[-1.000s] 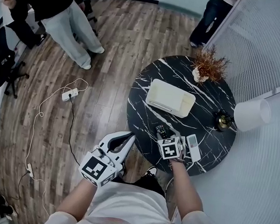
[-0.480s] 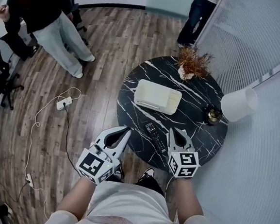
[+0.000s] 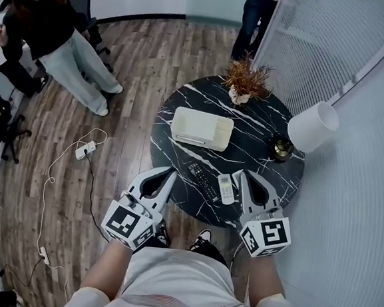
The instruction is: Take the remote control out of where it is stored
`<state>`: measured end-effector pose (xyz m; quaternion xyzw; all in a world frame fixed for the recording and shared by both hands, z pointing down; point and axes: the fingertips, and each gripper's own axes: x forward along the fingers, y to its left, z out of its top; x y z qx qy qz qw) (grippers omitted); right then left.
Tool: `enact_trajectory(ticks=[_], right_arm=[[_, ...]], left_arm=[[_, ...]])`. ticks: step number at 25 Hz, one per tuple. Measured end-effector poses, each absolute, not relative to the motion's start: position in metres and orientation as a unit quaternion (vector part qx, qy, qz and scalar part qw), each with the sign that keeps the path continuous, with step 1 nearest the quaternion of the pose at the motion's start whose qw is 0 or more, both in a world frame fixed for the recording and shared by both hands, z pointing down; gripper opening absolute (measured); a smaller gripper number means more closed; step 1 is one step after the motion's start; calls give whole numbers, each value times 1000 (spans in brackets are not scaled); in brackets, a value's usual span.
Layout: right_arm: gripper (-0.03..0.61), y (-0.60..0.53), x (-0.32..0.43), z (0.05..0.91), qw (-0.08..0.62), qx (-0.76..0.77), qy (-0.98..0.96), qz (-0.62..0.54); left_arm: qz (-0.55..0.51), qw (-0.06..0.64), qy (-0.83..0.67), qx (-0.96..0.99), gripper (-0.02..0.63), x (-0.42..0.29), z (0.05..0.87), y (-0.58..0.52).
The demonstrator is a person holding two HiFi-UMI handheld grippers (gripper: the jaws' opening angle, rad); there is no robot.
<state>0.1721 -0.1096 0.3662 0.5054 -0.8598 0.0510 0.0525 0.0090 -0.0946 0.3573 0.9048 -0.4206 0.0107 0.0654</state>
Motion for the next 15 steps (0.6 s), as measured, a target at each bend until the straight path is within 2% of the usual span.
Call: enact_trajectory(ticks=[15], right_arm=[[12,-93,196,365,60,512,-855,46]], left_arm=[[9,55,-428,902,9,28,348,-70]])
